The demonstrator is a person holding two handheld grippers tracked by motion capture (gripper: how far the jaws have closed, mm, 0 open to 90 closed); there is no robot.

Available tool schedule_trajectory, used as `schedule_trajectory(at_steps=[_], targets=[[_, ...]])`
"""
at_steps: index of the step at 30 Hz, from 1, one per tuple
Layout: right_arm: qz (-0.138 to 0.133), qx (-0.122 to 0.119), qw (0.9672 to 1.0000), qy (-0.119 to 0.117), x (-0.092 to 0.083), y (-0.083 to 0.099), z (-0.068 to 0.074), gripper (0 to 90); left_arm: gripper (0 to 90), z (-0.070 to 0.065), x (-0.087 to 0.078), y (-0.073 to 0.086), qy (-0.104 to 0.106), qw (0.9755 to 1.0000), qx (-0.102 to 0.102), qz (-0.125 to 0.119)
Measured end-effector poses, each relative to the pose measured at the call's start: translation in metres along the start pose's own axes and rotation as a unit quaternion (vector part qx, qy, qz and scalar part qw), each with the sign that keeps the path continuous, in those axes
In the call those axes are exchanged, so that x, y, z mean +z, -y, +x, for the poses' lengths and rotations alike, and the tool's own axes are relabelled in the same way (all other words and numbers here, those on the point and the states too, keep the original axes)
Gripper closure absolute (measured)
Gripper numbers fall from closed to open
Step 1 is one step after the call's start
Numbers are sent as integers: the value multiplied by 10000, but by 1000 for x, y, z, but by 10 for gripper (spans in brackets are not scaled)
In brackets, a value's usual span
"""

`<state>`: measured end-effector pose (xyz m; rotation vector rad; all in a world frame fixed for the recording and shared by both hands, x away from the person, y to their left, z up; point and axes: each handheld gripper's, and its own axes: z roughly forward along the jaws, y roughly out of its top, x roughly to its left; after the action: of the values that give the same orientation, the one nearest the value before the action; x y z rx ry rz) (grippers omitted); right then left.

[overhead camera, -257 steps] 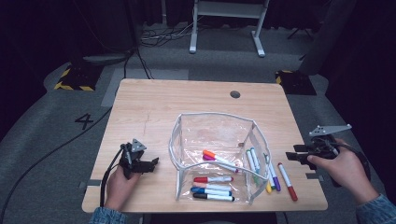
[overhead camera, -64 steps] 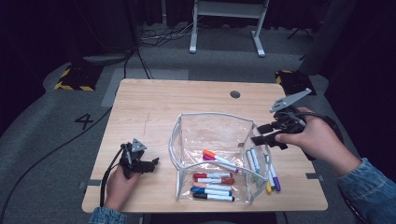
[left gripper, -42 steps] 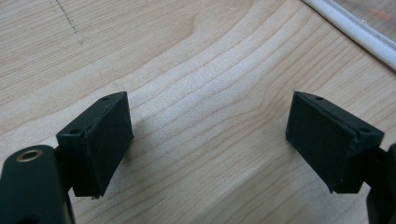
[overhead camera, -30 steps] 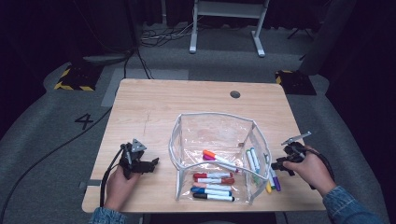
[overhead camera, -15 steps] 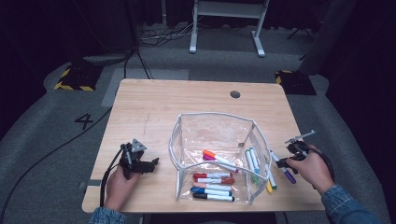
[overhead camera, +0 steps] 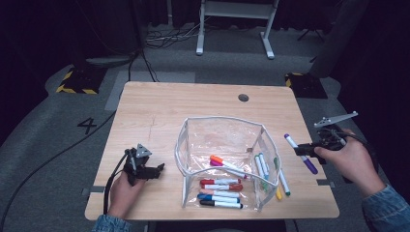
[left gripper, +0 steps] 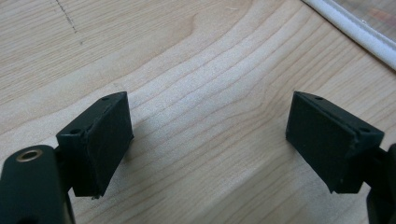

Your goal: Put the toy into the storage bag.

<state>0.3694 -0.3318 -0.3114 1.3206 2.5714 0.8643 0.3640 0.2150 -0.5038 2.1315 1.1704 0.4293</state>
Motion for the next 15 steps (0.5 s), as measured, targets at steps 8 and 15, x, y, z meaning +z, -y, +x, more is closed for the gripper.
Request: schedule_trajectory(at_steps=[8, 15], targets=[[-194, -641, 9971, -360, -28, -33, 38, 768, 148, 0, 0, 0, 1, 10000, -1, -1], [-103, -1204, 9897, -770, -27, -64, 77, 768, 148, 0, 0, 0, 1, 10000, 0, -1]])
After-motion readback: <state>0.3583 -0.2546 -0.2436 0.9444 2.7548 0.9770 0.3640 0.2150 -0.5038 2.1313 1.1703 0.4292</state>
